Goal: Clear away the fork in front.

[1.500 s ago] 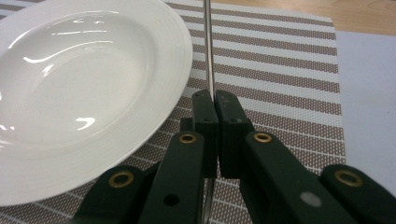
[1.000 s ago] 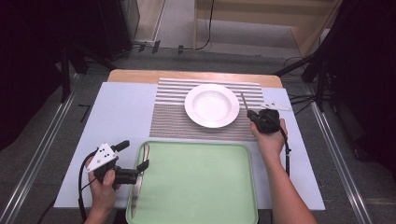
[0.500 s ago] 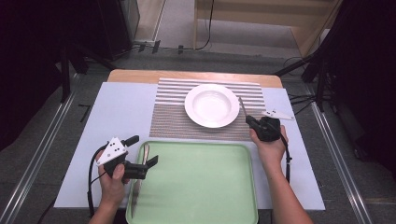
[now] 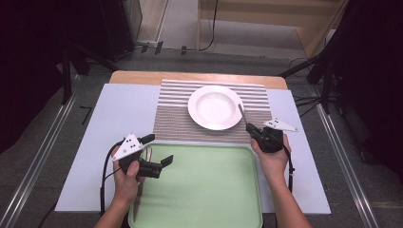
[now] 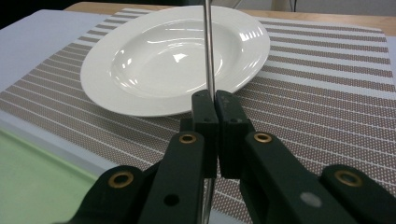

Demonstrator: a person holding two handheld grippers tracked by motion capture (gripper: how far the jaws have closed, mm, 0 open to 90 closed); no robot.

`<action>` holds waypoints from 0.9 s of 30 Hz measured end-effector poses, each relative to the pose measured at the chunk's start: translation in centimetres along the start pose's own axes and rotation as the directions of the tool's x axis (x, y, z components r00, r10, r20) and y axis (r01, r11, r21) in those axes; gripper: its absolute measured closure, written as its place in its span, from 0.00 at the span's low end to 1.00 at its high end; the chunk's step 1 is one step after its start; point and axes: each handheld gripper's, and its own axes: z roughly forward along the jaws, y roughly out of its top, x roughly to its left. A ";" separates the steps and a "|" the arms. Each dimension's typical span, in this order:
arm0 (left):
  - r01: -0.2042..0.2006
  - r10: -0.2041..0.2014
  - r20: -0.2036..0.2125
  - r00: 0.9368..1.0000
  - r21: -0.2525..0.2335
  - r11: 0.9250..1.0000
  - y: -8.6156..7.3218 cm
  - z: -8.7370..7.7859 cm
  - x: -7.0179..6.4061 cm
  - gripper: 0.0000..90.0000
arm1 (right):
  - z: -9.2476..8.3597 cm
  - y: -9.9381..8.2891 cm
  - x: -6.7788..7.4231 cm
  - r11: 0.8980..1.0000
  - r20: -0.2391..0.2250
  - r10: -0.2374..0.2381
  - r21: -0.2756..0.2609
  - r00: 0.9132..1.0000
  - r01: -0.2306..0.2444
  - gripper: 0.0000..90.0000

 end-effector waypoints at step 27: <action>-0.009 0.009 0.058 0.998 0.008 1.000 1.0 3.7 -1.3 0.00 | -1.2 -2.1 3.8 0.999 -0.114 -0.043 -0.035 0.993 0.039 0.96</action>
